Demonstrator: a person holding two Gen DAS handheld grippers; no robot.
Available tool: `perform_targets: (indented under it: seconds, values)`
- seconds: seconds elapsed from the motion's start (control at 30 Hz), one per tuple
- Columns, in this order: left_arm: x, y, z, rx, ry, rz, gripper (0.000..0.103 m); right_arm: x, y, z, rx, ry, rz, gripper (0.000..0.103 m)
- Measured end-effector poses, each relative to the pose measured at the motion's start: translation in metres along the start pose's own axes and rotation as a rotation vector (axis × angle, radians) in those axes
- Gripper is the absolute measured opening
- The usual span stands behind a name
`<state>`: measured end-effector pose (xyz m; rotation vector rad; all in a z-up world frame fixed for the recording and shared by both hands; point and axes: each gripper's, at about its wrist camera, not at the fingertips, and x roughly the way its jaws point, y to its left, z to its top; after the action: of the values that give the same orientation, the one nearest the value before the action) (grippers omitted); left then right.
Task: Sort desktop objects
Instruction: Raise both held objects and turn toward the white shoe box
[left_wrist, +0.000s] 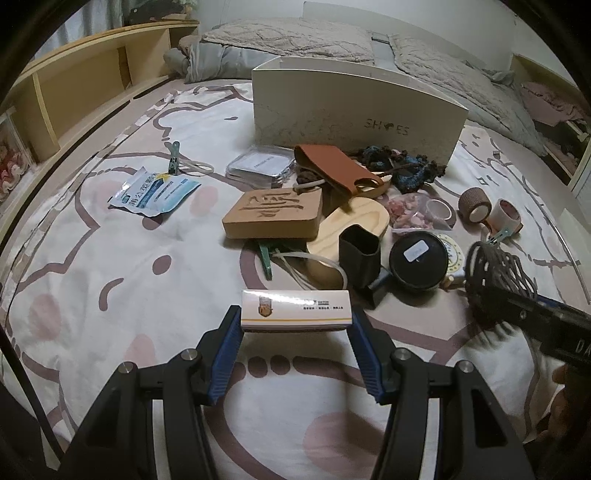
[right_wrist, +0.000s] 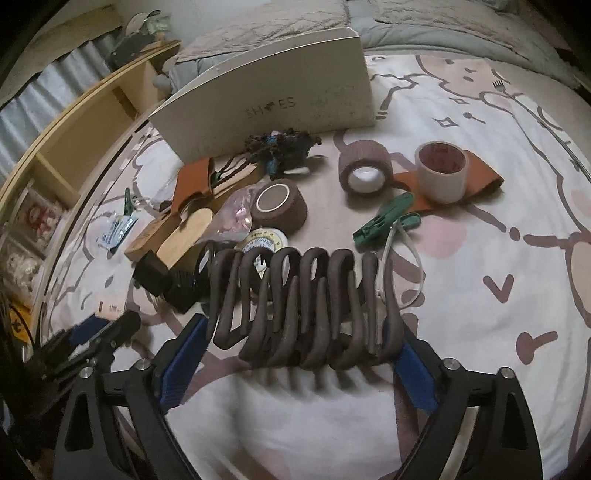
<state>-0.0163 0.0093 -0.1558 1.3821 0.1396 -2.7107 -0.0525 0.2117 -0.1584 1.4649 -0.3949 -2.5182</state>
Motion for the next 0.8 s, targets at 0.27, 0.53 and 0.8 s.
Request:
perform_targets:
  seconds: [0.27, 0.53, 0.8]
  values:
    - [-0.002, 0.0, 0.001, 0.001, -0.002, -0.008, 0.057, 0.001, 0.003, 0.016, 0.03, 0.002, -0.038, 0.103]
    - [-0.002, 0.001, 0.0, 0.004, 0.002, -0.018, 0.057, 0.016, -0.001, 0.018, 0.067, 0.055, -0.046, 0.103]
    - [-0.003, 0.002, 0.0, -0.004, -0.001, -0.022, 0.057, 0.016, 0.002, 0.011, 0.027, 0.075, -0.028, 0.09]
